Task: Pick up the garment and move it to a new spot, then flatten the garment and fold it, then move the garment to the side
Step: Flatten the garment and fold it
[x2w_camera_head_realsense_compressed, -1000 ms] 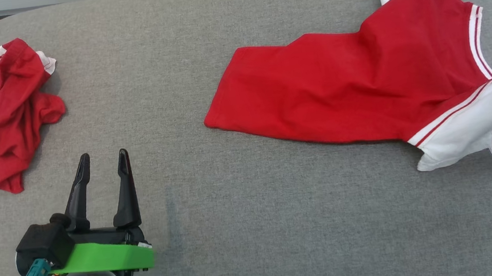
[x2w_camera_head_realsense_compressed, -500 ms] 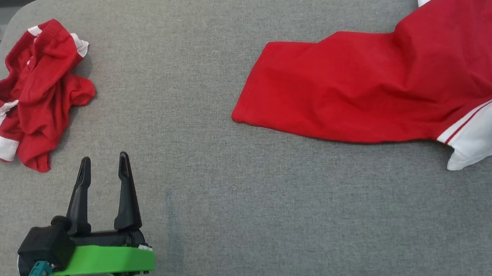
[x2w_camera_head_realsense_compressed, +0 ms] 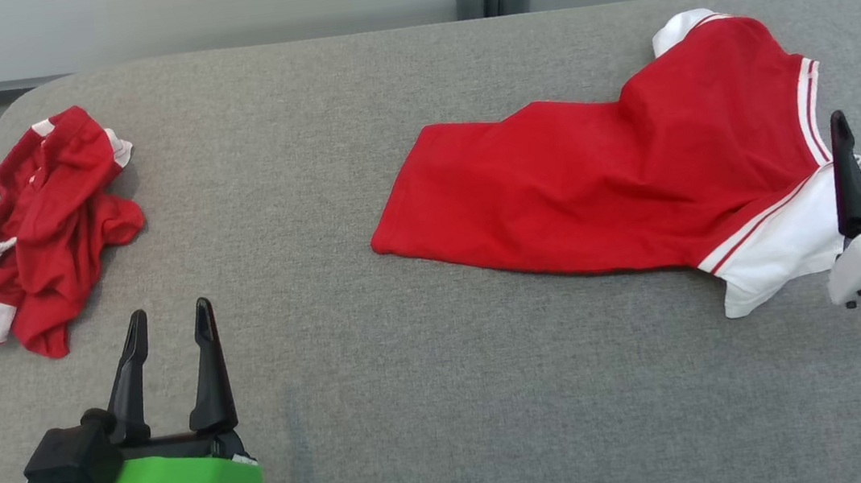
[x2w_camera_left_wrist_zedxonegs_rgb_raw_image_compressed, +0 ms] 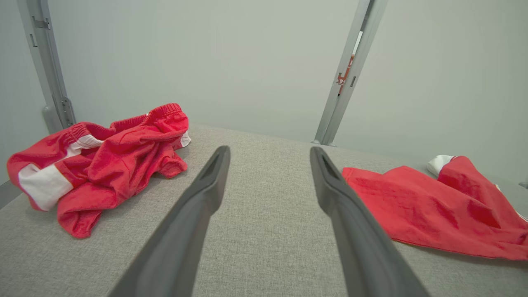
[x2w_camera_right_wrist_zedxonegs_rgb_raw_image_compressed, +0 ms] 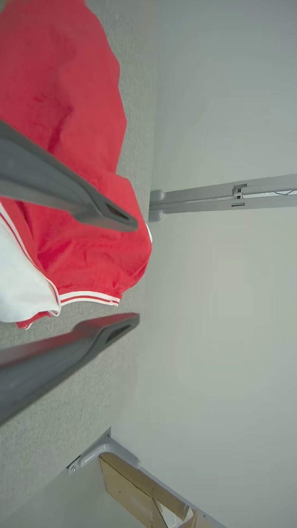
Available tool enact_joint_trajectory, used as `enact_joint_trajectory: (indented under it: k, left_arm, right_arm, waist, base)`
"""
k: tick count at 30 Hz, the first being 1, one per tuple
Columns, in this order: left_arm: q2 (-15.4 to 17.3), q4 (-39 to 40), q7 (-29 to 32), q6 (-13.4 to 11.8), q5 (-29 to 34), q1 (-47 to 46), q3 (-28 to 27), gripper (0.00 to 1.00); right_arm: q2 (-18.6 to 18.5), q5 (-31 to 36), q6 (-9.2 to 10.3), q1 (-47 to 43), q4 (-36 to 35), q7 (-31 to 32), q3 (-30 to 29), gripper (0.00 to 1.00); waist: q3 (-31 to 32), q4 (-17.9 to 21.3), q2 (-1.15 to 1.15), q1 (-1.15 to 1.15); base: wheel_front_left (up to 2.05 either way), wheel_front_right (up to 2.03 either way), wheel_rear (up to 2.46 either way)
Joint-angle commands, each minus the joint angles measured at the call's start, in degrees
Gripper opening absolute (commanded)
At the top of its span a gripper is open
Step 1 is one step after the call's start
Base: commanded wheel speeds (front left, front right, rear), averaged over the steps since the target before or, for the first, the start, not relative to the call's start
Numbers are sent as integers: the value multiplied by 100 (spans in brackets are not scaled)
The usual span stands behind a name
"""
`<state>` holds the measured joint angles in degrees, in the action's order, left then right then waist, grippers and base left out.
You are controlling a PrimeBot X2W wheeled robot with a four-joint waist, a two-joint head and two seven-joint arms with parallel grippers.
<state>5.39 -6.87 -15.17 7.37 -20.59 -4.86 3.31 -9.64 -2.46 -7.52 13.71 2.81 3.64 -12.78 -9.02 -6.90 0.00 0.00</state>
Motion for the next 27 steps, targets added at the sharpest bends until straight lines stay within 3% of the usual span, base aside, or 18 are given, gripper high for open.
enact_joint_trajectory:
  k: [1, 9, 22, 27]
  left_arm:
    - [-8, 11, 3, 10, 46, 118, -50, 100]
    - [-14, 26, 3, -45, 200, 347, -194, 100]
    - [-51, -141, 3, -38, 242, 461, -280, 100]
    - [83, -570, 97, -6, 112, 29, -85, 100]
  right_arm:
    - [34, -14, 6, -197, -84, -184, 68, 100]
    - [198, -43, 6, -847, -71, -995, 603, 100]
    - [233, -224, 6, -908, 230, -1072, 939, 100]
    - [266, -230, 6, -904, 179, -1043, 937, 100]
  waist:
    - [228, 215, 0, 0]
    - [476, 424, 0, 0]
    - [479, 486, 0, 0]
    - [384, 505, 0, 0]
  base:
    - [0, 0, 0]
    - [0, 0, 0]
    - [0, 0, 0]
    - [0, 0, 0]
